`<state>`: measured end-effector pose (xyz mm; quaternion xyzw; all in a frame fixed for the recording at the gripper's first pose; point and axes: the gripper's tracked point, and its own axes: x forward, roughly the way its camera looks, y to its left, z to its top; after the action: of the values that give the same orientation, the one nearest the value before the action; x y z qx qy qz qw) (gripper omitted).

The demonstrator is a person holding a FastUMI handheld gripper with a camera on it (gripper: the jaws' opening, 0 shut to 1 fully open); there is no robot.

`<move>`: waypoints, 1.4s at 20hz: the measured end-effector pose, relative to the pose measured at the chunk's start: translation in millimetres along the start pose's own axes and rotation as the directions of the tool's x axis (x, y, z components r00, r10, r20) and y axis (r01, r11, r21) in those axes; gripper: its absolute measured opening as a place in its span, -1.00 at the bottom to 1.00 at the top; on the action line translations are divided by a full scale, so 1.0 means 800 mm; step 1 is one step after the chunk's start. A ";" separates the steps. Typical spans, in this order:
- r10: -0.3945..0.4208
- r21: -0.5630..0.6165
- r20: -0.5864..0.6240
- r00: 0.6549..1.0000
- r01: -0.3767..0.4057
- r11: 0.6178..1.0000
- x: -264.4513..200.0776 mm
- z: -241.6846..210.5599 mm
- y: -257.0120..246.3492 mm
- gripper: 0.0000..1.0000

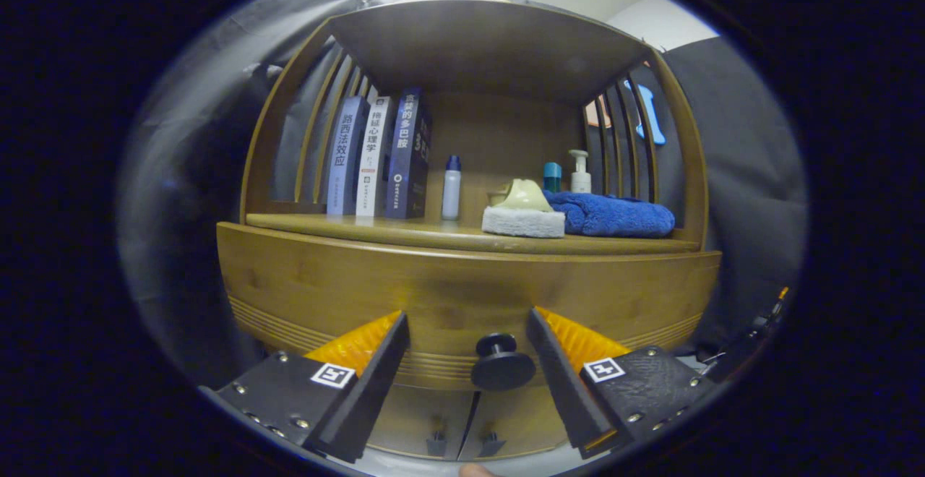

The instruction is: Pull open the drawer, take out the items inside it, and place them on the countertop above the cabinet.

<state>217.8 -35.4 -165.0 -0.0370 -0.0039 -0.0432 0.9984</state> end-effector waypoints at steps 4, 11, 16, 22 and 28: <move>0.001 0.028 -0.001 1.000 0.000 1.000 0.014 -0.001 0.002 0.99; -0.007 0.027 0.018 1.000 0.007 1.000 0.023 0.006 -0.002 0.98; -0.007 0.046 -0.033 0.999 0.008 0.999 0.023 -0.002 -0.001 0.99; 0.007 0.036 -0.125 0.992 -0.002 0.999 -0.005 -0.041 -0.009 0.99; 0.009 0.005 -0.180 0.984 -0.009 1.000 -0.072 -0.076 -0.014 0.98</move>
<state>159.7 -46.4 -225.6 -0.0310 0.0863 -0.0418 0.9949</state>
